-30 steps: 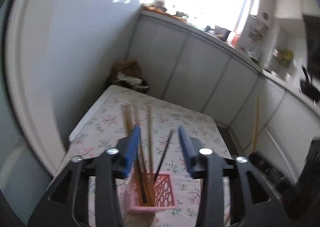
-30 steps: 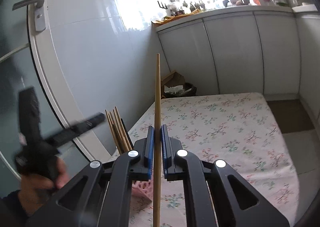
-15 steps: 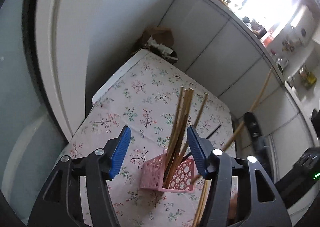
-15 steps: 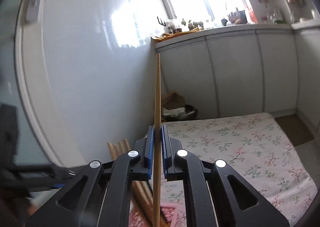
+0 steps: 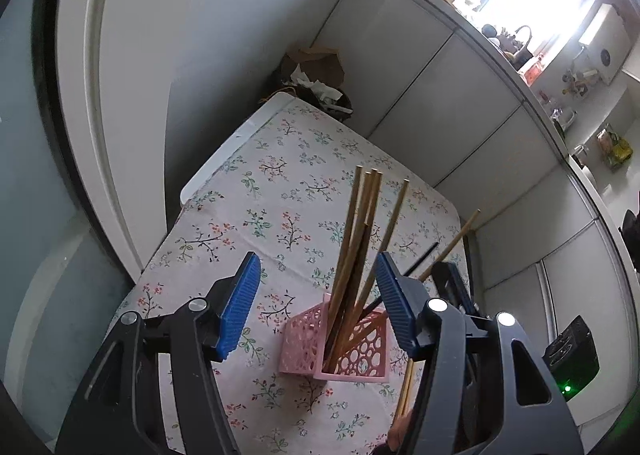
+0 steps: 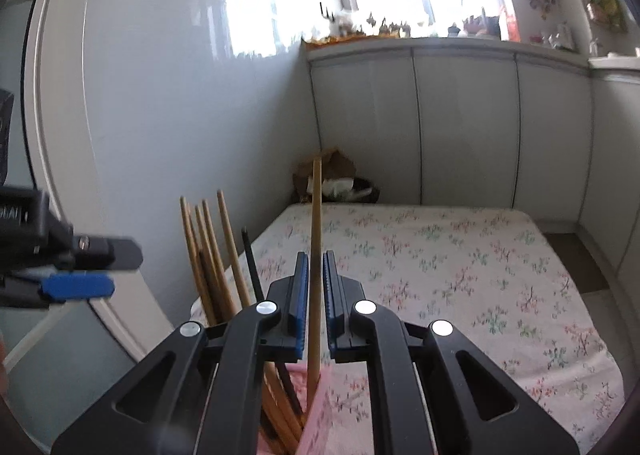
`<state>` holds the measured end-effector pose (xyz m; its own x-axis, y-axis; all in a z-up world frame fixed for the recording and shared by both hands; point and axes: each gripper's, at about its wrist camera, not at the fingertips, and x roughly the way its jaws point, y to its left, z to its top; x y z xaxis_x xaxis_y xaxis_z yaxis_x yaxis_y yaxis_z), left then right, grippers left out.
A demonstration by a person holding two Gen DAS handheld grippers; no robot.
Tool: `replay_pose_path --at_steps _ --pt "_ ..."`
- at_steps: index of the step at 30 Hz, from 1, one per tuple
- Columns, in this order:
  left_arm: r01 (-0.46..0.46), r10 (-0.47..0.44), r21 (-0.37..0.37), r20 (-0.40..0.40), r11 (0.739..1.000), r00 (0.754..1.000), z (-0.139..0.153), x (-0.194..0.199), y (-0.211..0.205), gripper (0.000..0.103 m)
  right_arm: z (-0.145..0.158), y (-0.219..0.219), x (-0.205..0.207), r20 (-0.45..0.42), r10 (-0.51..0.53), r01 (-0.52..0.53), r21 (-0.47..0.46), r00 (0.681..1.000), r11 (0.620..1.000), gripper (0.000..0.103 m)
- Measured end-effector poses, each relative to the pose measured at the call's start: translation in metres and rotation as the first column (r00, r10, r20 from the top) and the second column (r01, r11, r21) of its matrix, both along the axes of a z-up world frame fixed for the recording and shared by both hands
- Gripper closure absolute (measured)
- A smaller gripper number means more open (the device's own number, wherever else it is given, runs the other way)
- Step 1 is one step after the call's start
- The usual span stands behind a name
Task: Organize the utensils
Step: 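Carry the wooden chopstick with the right tool and drop it into the pink cup, then move the right tool back to the last two wooden chopsticks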
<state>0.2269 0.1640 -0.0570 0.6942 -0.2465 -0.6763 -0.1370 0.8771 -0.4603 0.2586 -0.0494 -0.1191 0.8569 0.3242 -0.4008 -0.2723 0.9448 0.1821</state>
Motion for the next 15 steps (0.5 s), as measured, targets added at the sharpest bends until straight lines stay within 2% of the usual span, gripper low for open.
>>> replay_pose_path --at_steps 3,10,12,15 --pt "0.016 -0.016 0.008 0.016 1.0 1.0 0.005 -0.003 -0.007 0.046 0.018 -0.019 -0.009 -0.032 0.04 -0.04 0.021 0.999 0.999 0.088" --pt "0.136 -0.144 0.118 0.07 0.984 0.987 0.023 -0.015 -0.062 0.042 0.066 -0.107 -0.022 -0.161 -0.016 0.021 0.032 0.987 0.999 0.082" --pt "0.19 -0.203 0.144 0.08 0.971 0.976 0.026 -0.02 -0.086 0.042 0.068 -0.133 -0.027 -0.212 -0.035 0.045 0.04 0.977 0.998 0.082" --pt "0.263 -0.283 0.196 0.079 0.944 0.956 0.023 -0.026 -0.124 0.032 0.05 -0.167 -0.032 -0.279 -0.075 0.104 0.089 0.957 0.991 0.082"
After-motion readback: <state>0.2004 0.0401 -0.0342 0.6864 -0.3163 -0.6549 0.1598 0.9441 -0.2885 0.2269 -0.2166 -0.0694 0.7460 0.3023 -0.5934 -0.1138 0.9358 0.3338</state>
